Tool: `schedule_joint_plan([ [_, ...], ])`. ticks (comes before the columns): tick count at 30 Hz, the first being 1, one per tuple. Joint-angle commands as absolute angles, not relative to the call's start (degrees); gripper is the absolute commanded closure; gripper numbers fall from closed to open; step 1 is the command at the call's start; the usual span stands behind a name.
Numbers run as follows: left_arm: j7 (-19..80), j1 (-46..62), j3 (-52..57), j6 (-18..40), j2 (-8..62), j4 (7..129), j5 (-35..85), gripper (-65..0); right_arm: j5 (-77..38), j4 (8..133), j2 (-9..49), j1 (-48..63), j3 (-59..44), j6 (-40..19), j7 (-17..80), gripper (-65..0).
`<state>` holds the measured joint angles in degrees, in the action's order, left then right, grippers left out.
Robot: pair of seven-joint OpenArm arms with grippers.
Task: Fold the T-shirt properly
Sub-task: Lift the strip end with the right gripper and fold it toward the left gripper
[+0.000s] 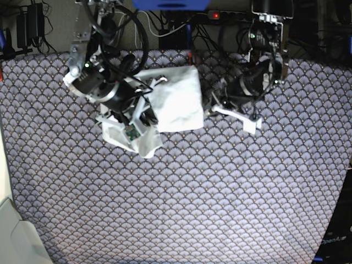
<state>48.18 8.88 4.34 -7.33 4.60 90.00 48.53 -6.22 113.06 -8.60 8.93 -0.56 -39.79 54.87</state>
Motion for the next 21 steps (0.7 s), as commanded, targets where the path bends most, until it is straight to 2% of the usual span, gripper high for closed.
schedule_joint_plan([
  [1, 48.04, 9.01, 4.53, -6.81, 4.53, 90.77, 48.92, -0.3, -7.52, 113.89, -9.0, 8.22, -0.22, -40.0, 53.32, 0.0],
  [21, 47.96, 10.24, 4.35, -6.81, 4.44, 91.74, 49.36, -0.3, -7.52, 112.92, -9.0, 8.66, 2.77, -40.0, 53.32, 0.0],
])
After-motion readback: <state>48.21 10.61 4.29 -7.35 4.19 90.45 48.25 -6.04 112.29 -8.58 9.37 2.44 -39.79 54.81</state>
